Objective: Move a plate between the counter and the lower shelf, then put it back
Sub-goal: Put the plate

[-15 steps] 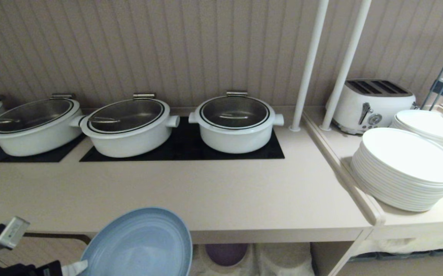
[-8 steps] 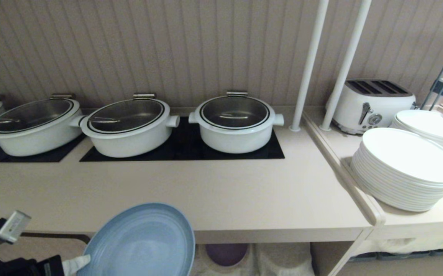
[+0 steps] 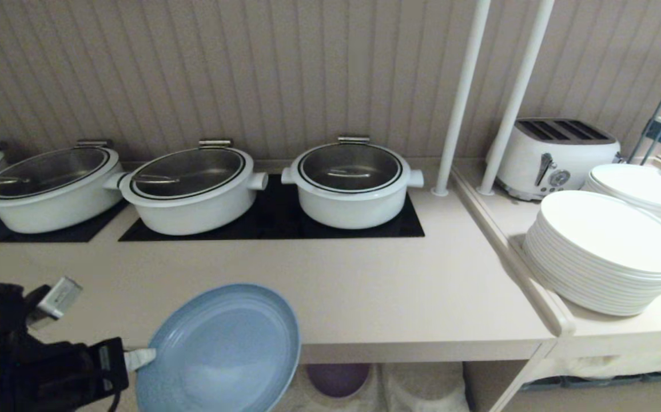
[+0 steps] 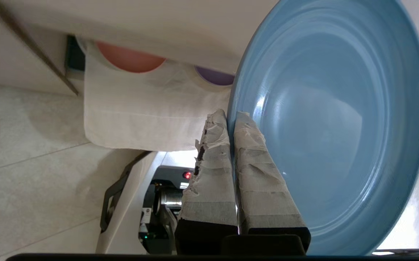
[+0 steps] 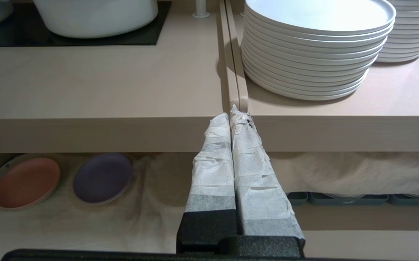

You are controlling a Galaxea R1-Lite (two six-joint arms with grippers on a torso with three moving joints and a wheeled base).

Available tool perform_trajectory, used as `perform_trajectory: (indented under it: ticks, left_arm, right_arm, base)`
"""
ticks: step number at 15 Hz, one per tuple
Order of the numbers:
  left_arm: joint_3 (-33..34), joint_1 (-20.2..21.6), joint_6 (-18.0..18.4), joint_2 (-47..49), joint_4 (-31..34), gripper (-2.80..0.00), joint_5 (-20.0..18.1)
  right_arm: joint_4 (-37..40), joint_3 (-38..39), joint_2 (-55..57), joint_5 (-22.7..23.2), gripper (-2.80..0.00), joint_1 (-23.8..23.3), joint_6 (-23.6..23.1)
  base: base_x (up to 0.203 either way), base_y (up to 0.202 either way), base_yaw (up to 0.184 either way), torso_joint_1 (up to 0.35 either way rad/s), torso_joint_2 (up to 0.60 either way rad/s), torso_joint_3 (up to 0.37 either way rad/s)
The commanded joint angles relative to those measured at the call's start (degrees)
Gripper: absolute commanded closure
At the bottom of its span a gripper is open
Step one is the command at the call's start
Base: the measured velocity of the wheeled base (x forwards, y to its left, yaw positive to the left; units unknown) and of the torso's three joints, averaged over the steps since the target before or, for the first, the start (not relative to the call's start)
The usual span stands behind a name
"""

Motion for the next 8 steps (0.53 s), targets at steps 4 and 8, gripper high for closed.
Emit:
perform_trajectory:
  ticks: [4,8]
  left_arm:
    - [-8.31,-4.73,-0.17,12.68,-0.41,0.00,0.01]
    - [-15.51,-8.04,0.08,22.28,-0.62,0.00,0.36]
  right_arm:
    - [-0.01,0.00,-0.02,-0.01,0.00,0.00,-0.03]
    - [-0.01,0.00,-0.02,-0.01,0.00,0.00,-0.01]
  base:
    - [0.000,0.000,0.000,0.000,0.00,0.000]
    - [0.000,0.000,0.000,0.000,0.00,0.000]
